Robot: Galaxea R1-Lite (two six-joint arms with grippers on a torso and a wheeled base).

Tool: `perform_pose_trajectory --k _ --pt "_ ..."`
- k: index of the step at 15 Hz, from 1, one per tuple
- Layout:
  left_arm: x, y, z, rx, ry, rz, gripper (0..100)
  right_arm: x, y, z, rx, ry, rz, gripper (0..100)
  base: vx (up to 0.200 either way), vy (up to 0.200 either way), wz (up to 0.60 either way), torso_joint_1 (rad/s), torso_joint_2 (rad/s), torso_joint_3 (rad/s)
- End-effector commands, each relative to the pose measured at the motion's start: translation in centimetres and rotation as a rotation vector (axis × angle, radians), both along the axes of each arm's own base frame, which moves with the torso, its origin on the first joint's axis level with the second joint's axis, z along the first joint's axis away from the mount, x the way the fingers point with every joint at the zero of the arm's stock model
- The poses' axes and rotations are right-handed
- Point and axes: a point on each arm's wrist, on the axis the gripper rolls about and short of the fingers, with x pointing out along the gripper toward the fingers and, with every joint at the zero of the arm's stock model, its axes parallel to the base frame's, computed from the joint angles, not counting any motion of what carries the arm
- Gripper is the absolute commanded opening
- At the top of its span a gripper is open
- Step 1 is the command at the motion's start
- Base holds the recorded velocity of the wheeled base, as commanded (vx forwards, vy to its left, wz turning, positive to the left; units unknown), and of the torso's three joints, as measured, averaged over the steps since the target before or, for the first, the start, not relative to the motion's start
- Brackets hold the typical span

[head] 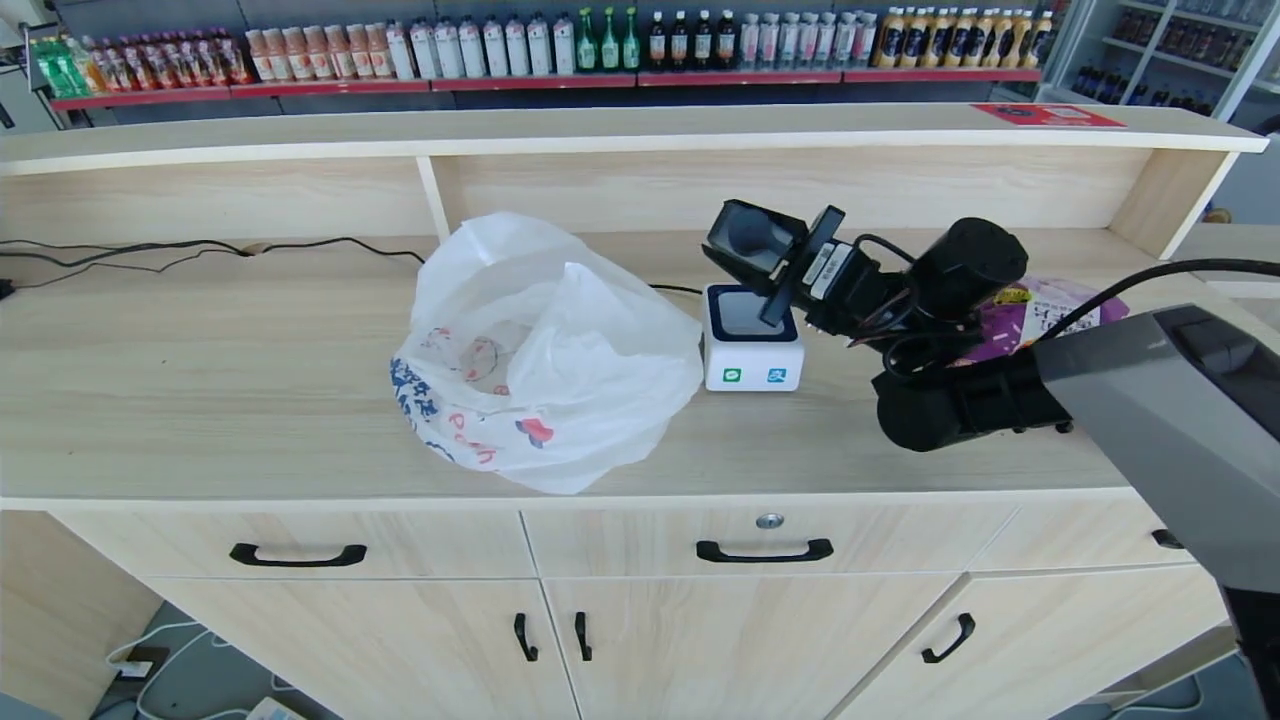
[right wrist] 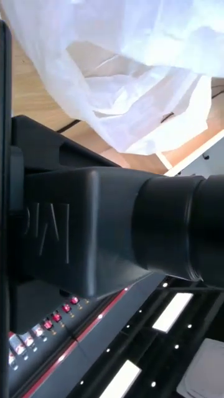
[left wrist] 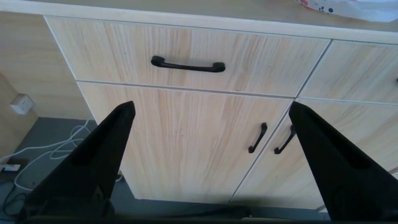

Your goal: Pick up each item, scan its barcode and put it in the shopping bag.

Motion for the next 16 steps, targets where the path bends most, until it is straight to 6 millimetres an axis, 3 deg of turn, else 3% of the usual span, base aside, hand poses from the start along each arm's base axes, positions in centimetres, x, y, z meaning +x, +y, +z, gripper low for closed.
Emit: perform_pose_trajectory --k 1,8,12,16 --pt "0.0 0.0 0.0 0.000 0.000 -0.001 100 0.4 -0.8 -0.2 -0.007 0.002 -0.016 0 0.000 0.000 0.00 0.000 0.00 0.000" --pt "0.0 0.0 0.0 0.000 0.000 0.001 100 -0.2 0.2 0.0 -0.039 -0.078 -0.025 0 0.000 0.000 0.00 0.000 0.00 0.000" --pt "0.0 0.0 0.0 0.000 0.000 -0.001 100 -0.4 -0.7 0.8 -0.059 -0.125 -0.035 0 0.000 0.000 0.00 0.000 0.00 0.000" --pt "0.0 0.0 0.0 0.000 0.000 -0.001 100 -0.6 -0.9 -2.1 -0.117 -0.073 -0.062 0 0.000 0.000 0.00 0.000 0.00 0.000"
